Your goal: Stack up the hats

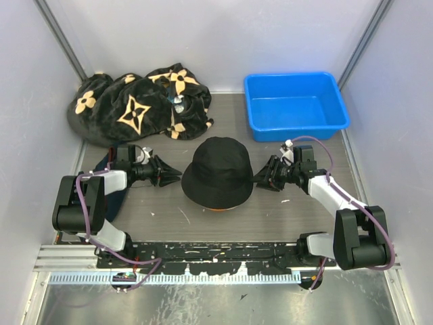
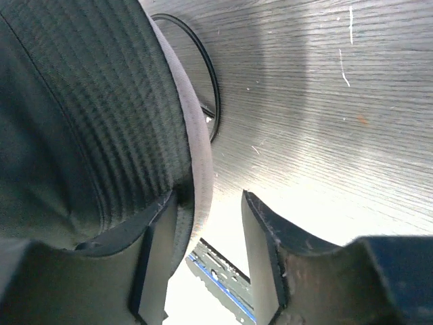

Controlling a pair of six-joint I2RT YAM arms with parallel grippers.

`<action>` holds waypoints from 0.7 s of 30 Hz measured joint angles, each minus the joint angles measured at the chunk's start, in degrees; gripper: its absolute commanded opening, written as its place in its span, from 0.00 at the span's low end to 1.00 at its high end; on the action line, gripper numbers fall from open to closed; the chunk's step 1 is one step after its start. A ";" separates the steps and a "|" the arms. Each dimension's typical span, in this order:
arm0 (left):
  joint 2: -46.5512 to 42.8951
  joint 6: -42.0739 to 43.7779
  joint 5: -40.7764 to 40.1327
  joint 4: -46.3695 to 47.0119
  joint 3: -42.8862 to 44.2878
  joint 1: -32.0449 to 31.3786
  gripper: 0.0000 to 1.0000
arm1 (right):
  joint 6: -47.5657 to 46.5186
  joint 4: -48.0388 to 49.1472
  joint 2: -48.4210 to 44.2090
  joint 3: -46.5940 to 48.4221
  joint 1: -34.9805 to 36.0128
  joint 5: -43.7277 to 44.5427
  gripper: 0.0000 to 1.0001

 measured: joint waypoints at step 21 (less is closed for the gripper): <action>-0.20 0.24 -1.49 -3.13 1.22 3.87 0.34 | 14.91 -8.85 -23.15 3.23 6.45 9.75 0.45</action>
